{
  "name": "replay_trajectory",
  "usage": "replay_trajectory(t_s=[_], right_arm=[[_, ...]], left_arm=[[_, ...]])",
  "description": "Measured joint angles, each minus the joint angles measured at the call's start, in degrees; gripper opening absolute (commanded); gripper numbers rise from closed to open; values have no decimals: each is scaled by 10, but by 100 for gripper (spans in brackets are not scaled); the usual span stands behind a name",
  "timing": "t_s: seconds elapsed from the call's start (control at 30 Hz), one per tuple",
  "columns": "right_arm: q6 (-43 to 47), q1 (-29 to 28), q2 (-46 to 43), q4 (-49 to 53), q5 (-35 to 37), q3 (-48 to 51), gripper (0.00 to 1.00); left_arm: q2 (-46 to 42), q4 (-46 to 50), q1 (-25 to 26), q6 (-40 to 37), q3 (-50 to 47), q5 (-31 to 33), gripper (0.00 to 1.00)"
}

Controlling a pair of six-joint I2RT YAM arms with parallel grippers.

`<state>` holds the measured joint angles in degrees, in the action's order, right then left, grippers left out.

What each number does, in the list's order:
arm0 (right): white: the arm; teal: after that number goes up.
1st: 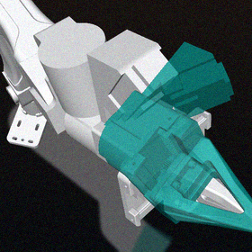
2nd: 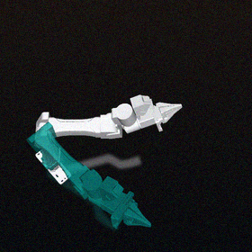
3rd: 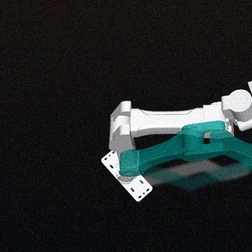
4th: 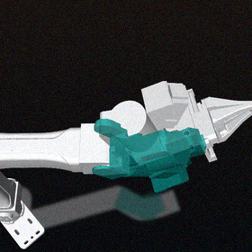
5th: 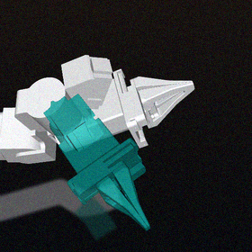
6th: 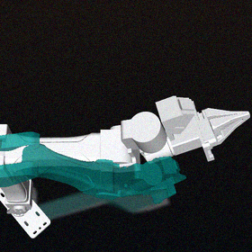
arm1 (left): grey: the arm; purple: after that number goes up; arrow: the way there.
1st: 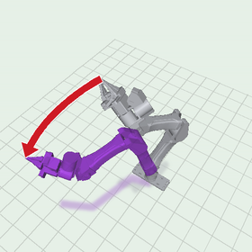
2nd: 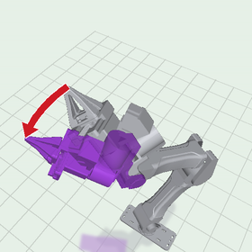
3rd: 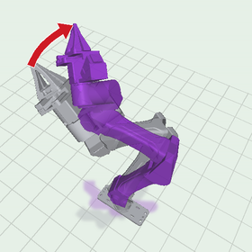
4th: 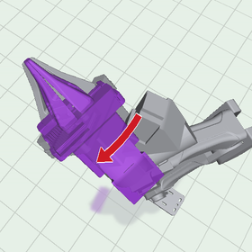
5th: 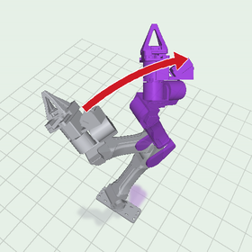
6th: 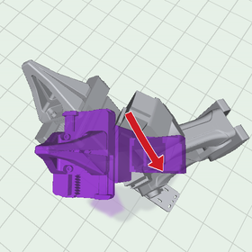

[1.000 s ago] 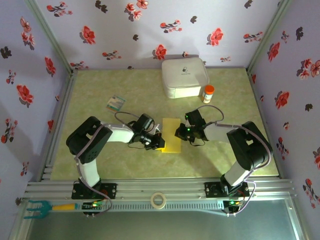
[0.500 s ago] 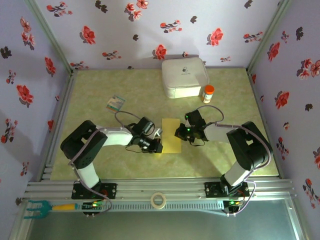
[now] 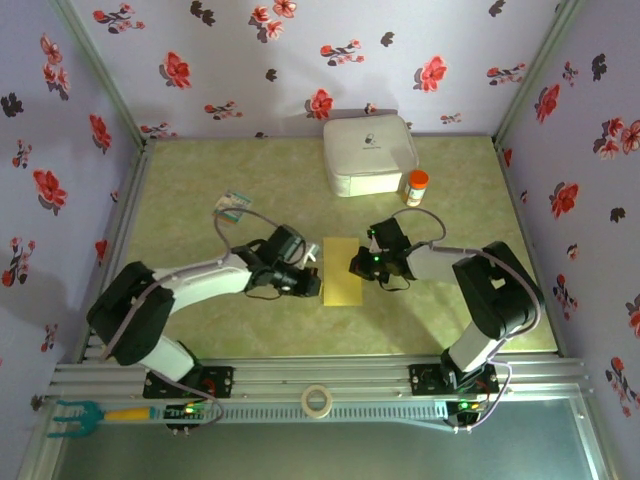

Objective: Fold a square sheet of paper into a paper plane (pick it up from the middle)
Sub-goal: First fold the square sheet of paper in half at the center of the table.

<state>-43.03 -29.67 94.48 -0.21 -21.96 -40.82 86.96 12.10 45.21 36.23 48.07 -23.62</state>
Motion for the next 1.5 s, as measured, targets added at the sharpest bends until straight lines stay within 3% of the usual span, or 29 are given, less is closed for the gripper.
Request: replay_trajectory(t_s=[0.2,0.4,0.7,0.97,1.2,1.5], right_arm=[[43,0,25,34,-24,-37,0],[61,0,30,61,-27,-50,0],[63,0,35,79,-27,-62,0],[65,0,35,85,-25,-65,0],[67,0,36,98,-25,-70,0],[67,0,39,117,-23,-80,0]], left_arm=[[79,-37,-84,28,74,-48,4],[183,-54,-96,31,167,-87,4],[283,-59,-119,24,207,-120,5],[309,-59,-143,25,212,-122,4],[309,-33,-152,44,239,-76,5],[299,-30,-139,47,253,-85,5]])
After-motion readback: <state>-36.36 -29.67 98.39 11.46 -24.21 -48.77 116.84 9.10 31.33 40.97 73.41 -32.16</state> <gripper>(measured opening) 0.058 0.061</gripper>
